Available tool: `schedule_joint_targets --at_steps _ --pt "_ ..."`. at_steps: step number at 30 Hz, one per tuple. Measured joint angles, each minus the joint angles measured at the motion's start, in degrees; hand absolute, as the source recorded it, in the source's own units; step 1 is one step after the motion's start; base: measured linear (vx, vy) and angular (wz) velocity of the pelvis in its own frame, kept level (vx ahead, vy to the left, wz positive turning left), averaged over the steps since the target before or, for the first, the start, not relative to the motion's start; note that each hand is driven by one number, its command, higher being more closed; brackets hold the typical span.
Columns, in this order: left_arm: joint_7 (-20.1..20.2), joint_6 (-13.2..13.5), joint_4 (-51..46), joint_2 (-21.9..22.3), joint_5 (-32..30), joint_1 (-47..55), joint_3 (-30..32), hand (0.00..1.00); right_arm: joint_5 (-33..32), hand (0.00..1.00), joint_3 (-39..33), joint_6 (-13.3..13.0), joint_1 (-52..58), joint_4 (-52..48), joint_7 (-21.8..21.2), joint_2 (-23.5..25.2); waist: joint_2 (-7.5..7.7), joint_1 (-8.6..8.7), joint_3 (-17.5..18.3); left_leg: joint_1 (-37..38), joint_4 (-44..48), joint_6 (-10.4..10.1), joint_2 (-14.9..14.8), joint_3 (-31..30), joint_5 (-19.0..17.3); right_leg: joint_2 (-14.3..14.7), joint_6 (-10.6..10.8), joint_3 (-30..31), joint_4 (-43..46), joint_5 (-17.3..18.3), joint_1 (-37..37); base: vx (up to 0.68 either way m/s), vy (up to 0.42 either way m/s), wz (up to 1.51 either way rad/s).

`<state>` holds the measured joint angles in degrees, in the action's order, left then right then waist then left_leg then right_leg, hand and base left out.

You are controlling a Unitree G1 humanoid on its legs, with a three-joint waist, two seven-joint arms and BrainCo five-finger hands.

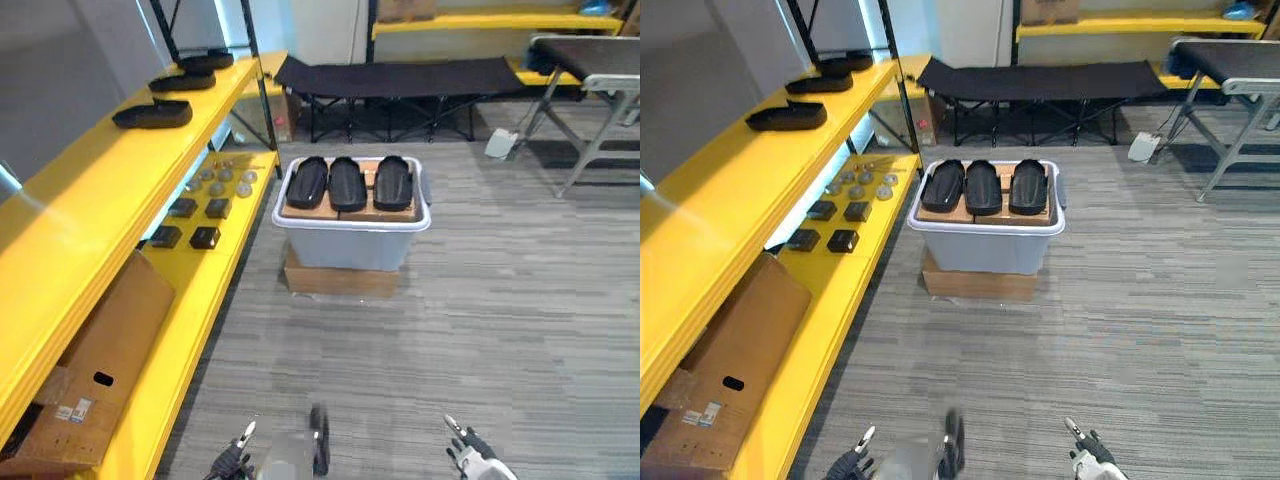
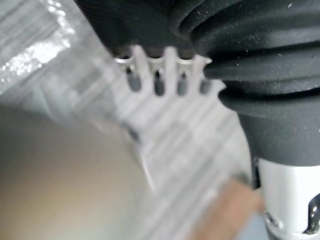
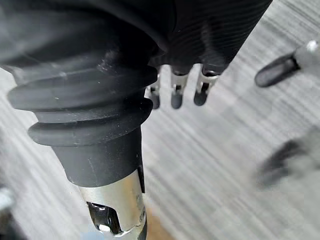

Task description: Walk over and take plastic housings, then place them on the shelf

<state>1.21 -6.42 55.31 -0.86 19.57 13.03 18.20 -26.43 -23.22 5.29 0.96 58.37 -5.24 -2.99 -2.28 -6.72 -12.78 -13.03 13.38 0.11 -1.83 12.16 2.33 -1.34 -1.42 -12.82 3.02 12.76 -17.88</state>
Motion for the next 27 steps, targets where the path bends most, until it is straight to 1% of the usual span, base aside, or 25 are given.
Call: schedule_joint_targets --at_steps 1,2,3,4,5,6,7,8,9,10,11,12,13,14,15,16,18,19,20,21,22,23,24,25,27 --pt "-0.4 0.3 0.9 -0.6 -0.4 0.3 -0.2 0.0 -1.4 0.0 0.8 0.1 -0.6 0.1 0.0 0.4 2.04 -0.45 -0.6 -0.1 3.4 3.4 0.1 1.7 -2.8 -1.2 -1.1 1.0 2.1 2.3 0.2 0.51 0.13 -0.36" --pt "-0.5 0.6 1.5 -0.9 -0.3 0.4 0.1 0.0 -2.7 0.0 1.2 0.2 -0.7 0.2 0.0 0.5 2.67 -0.69 -0.9 -0.1 4.9 4.3 0.3 2.2 -4.4 -1.5 -0.7 1.8 3.6 2.0 0.2 0.52 0.129 -0.26" --pt "-1.4 0.5 2.4 -1.0 -0.7 0.1 0.8 0.0 -6.0 0.0 1.5 0.3 -1.1 0.6 0.0 0.7 3.05 -0.2 -0.9 0.6 5.7 4.9 0.6 2.4 -6.2 -2.0 1.2 5.1 7.5 0.4 1.6 0.42 0.132 -0.13" --pt "-1.6 0.5 2.4 -1.0 -1.1 -0.1 1.0 0.0 -7.1 0.0 1.6 0.4 -1.2 0.8 0.0 0.8 3.04 -0.06 -0.9 1.6 4.9 5.1 0.8 2.5 -6.6 -2.4 2.3 6.8 10.9 -0.3 3.0 0.41 0.186 -0.07" --pt "-2.1 0.6 2.3 -1.1 -2.6 -0.2 0.9 0.0 -7.7 0.0 1.6 0.9 -1.1 1.5 -0.1 1.1 3.12 0.08 -0.9 4.4 2.2 5.2 1.3 2.7 -7.0 -2.9 9.1 8.9 20.9 -1.9 6.8 0.4 0.192 0.0" --pt "-2.4 0.7 2.1 -1.3 -4.3 -0.6 0.7 0.0 -7.5 0.0 1.6 1.8 -1.0 2.7 -0.3 1.6 3.36 0.8 -0.9 7.9 -0.8 5.1 2.0 2.4 -7.2 -4.0 18.5 9.7 32.2 -5.1 11.4 0.39 0.174 0.02" --pt "-2.4 0.8 2.1 -1.7 -5.2 -0.7 0.6 0.0 -7.3 0.0 1.3 2.4 -0.9 3.3 -0.4 1.9 3.86 1.17 -0.9 9.6 -2.2 5.0 2.6 2.3 -7.4 -4.7 18.1 9.7 36.7 -5.1 13.4 0.37 0.128 0.03" --pt "-2.8 0.9 2.2 -2.7 -6.7 -1.0 -0.2 0.0 -5.7 0.0 0.9 2.2 -0.2 3.4 -1.6 1.8 4.34 1.47 -0.8 13.2 -4.7 4.9 3.7 2.3 -7.6 -6.9 17.2 8.4 43.0 -3.8 16.9 0.36 0.084 0.05" --pt "-3.0 1.2 2.3 -3.7 -6.8 -1.5 -1.0 0.0 -4.1 0.0 0.5 1.8 0.7 3.4 -2.5 1.5 4.87 1.95 -0.5 16.3 -6.3 4.5 4.5 1.9 -8.3 -9.1 15.8 5.0 43.3 -1.0 18.7 0.35 0.066 0.14" --pt "-3.2 1.5 2.3 -3.9 -6.6 -2.3 -1.0 0.0 -3.4 0.0 0.1 1.6 1.0 3.4 -2.7 1.2 4.79 2.39 -0.6 17.3 -6.4 4.4 4.6 1.2 -8.9 -9.9 13.9 2.8 41.5 0.5 19.1 0.34 0.026 0.49" --pt "-3.1 1.8 2.2 -4.4 -4.3 -4.3 -1.8 0.0 -3.2 0.0 -0.5 0.7 2.0 3.4 -2.8 1.2 4.46 3.29 -0.4 18.3 -6.4 3.7 4.3 -0.3 -9.8 -10.8 11.5 -0.3 35.2 2.0 20.0 0.3 -0.009 0.67" --pt "-2.6 1.7 2.0 -5.0 -0.9 -6.6 -2.4 0.0 -4.3 0.0 -1.5 -0.3 2.6 3.0 -2.7 1.1 3.89 3.77 -0.1 18.5 -6.0 3.4 3.7 -1.4 -10.8 -11.0 10.9 -1.2 27.2 1.8 21.8 0.31 -0.024 0.63" --pt "-2.3 1.7 1.9 -4.8 0.8 -7.9 -2.7 0.0 -4.6 0.0 -1.9 -0.6 2.6 2.8 -2.4 1.1 3.53 3.9 0.0 18.4 -5.2 3.2 3.2 -1.9 -11.5 -11.0 10.3 -1.2 23.3 1.2 22.9 0.33 -0.048 0.42" --pt "-2.0 1.4 1.5 -4.6 2.5 -9.4 -2.6 0.0 -4.7 0.0 -2.8 -0.6 2.7 2.3 -2.3 1.1 2.91 4.38 0.2 18.0 -3.6 2.7 2.2 -2.5 -13.0 -10.8 8.4 -0.9 18.7 -0.9 24.3 0.37 -0.068 0.2" --pt "-1.5 1.2 0.5 -4.1 3.5 -10.5 -1.7 0.0 -4.3 0.0 -2.9 -0.6 3.0 1.5 -2.4 1.1 2.12 4.4 0.5 18.3 -1.3 1.7 0.8 -2.6 -15.1 -9.6 6.7 0.2 15.2 -3.9 25.6 0.46 -0.112 0.16" --pt "-0.7 0.9 -0.7 -3.4 4.9 -10.6 -0.5 0.0 -3.2 0.0 -2.7 -0.6 3.2 0.9 -2.5 1.4 2.01 4.4 0.7 19.6 -0.1 0.6 -0.2 -2.5 -16.7 -9.0 6.5 1.1 13.8 -6.5 25.8 0.47 -0.164 0.09" --pt "-0.6 0.5 -1.1 -2.4 5.4 -10.6 -0.2 0.0 -1.0 0.0 -2.5 -0.5 3.2 0.6 -2.4 2.0 2.2 4.3 1.3 21.4 0.1 -1.2 -1.0 -2.6 -17.8 -7.4 6.4 0.9 12.0 -10.0 25.3 0.42 -0.203 0.19" --pt "-0.6 -0.5 -1.1 -0.6 5.4 -10.3 0.5 0.0 0.4 0.0 -2.5 -0.4 3.3 0.6 -2.4 2.9 2.63 4.3 2.1 22.0 0.1 -2.8 -1.2 -3.7 -18.8 -5.7 4.7 0.0 8.9 -14.2 24.1 0.37 -0.212 0.33" --pt "-0.7 -1.1 -0.7 0.1 5.2 -10.0 1.1 0.0 0.3 0.0 -2.5 -0.4 3.4 0.7 -2.4 3.3 3.24 4.31 2.7 22.1 0.1 -3.4 -0.9 -3.8 -19.1 -5.4 3.4 -0.1 7.7 -17.1 23.8 0.46 -0.296 0.32" --pt "-1.0 -2.0 0.1 1.7 4.8 -9.7 2.8 0.0 0.3 0.0 -2.6 -0.4 3.7 0.8 -2.3 2.9 2.54 4.05 4.2 22.2 0.2 -4.3 -1.9 -3.9 -19.9 -4.2 3.7 -2.0 6.0 -15.2 22.5 0.45 -0.271 0.16" --pt "-1.3 -2.5 0.9 3.2 4.4 -9.1 3.8 0.0 0.2 0.0 -2.6 -0.4 3.7 0.8 -2.2 1.6 0.25 4.03 4.9 21.9 1.2 -4.6 -3.6 -3.8 -20.0 -2.9 2.8 -3.2 4.6 -15.9 21.5 0.51 -0.278 0.27" --pt "-2.3 -2.6 2.1 3.9 4.2 -8.5 5.0 0.0 0.3 0.0 -2.9 -0.5 4.4 0.8 -2.1 0.6 -0.85 4.39 4.6 21.8 3.5 -5.8 -4.8 -3.7 -19.3 -2.0 2.5 -4.1 2.4 -15.7 18.8 0.39 -0.19 0.33" --pt "-2.9 -2.6 2.5 4.2 4.2 -8.3 5.5 0.0 0.3 0.0 -3.2 -0.4 4.8 0.8 -2.0 0.5 -1.36 4.28 4.6 21.6 5.8 -6.7 -5.1 -3.8 -18.8 -1.8 2.4 -4.3 1.1 -15.6 16.9 0.35 -0.176 0.45" --pt "-4.1 -2.4 2.9 4.1 4.3 -7.9 5.8 0.0 0.6 0.0 -3.2 -0.4 5.4 1.0 -1.9 0.7 -1.44 3.89 4.7 20.6 10.7 -7.1 -5.6 -3.7 -18.9 -1.9 2.2 -4.4 -1.1 -15.4 13.2 0.25 -0.135 0.32" --pt "-5.5 -1.7 2.3 3.9 4.9 -6.6 5.6 0.0 2.6 0.0 -3.2 -0.6 5.3 1.3 -1.6 0.7 -1.25 3.68 4.7 19.5 13.0 -6.7 -6.8 -2.9 -19.5 -2.7 2.0 -4.8 -2.7 -15.2 8.9 0.25 -0.105 0.23"
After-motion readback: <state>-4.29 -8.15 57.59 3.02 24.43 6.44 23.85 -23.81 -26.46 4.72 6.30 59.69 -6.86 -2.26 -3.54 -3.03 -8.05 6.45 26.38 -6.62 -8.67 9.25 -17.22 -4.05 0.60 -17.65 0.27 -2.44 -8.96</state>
